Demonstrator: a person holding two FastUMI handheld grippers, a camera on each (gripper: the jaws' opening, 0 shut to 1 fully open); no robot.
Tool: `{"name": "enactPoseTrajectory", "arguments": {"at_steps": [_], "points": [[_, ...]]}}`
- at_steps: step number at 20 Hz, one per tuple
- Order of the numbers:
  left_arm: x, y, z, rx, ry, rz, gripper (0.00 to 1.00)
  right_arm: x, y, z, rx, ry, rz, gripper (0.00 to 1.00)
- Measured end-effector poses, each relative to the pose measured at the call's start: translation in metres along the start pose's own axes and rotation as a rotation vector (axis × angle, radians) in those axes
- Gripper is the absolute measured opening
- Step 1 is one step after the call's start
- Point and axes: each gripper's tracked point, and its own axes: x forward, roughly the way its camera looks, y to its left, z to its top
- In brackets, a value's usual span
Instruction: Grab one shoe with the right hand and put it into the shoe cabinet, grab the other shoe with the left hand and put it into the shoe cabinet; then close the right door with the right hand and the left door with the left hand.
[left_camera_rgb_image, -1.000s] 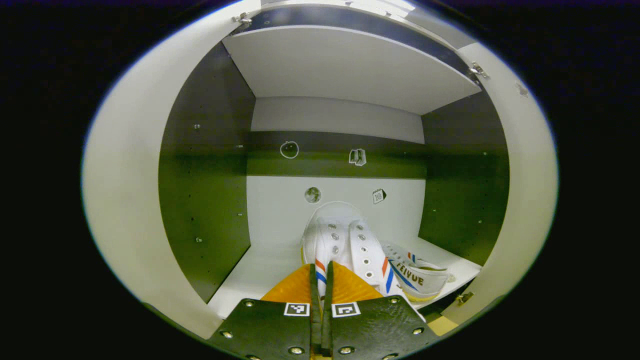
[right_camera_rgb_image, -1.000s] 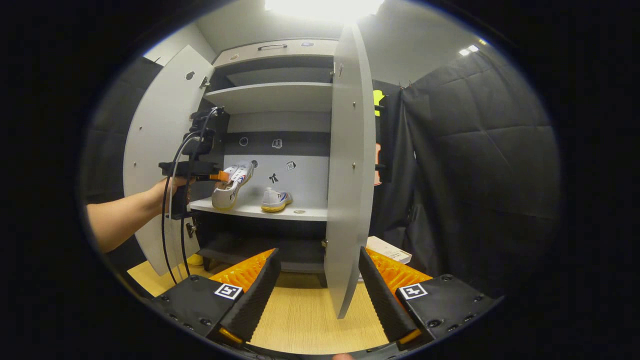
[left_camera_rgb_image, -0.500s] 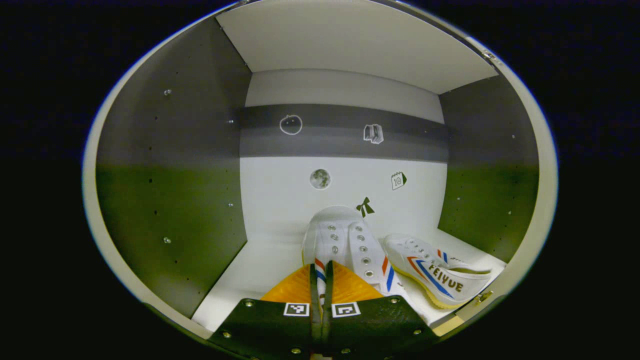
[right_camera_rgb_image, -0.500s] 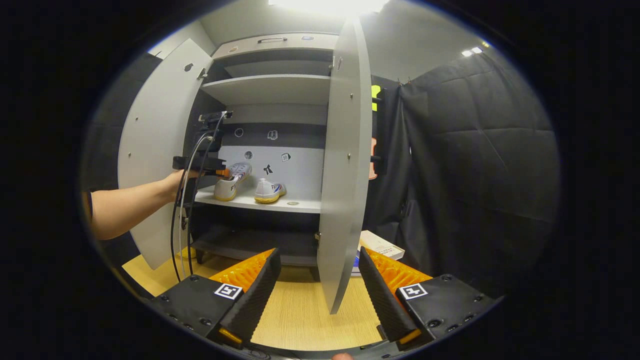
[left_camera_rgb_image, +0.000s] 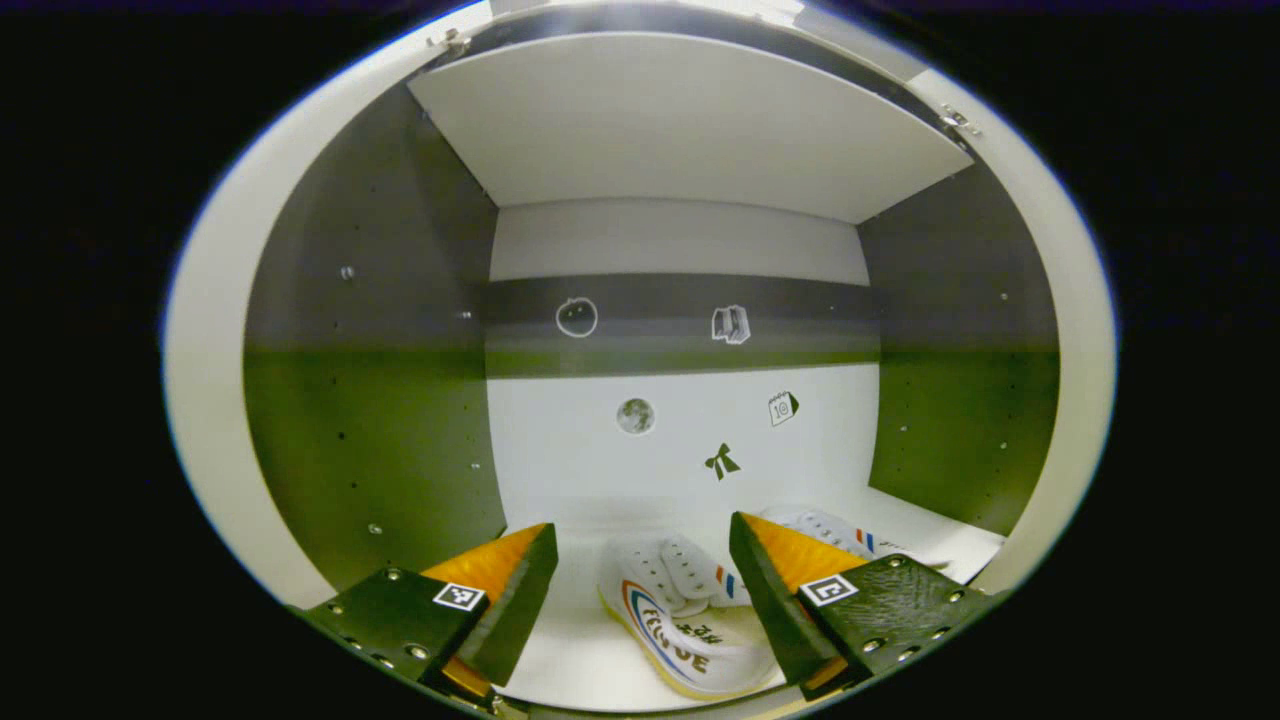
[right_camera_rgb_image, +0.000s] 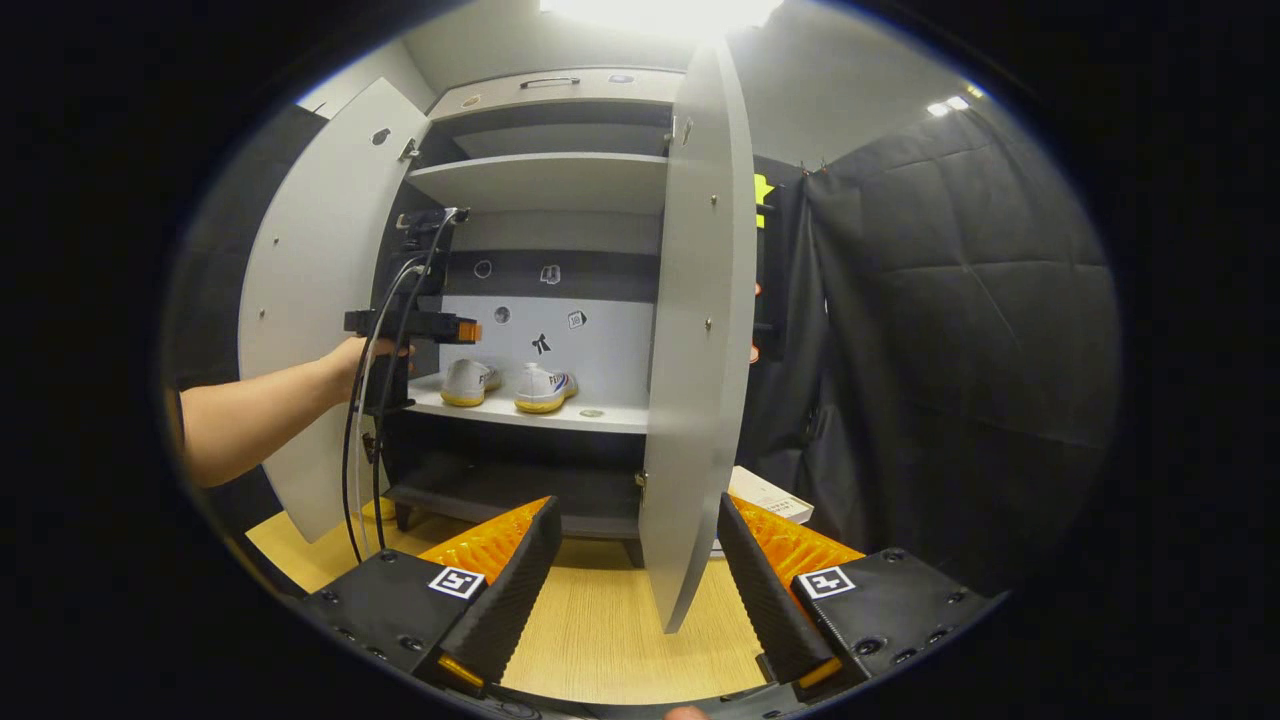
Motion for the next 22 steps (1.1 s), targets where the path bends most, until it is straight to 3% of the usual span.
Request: {"name": "enactPoseTrajectory", "arguments": {"at_steps": [10, 22], "points": [[-0.131, -0.008, 0.062, 0.004, -0.133, -0.015, 1.0, -0.005, -0.01, 0.037, 0.031, -0.072, 0.024, 0.98], [-0.272, -0.024, 0.043, 0.011, -0.106, -0.061, 1.0, -0.005, -0.035, 0.062, 0.081, -0.115, 0.015, 0.98]]}}
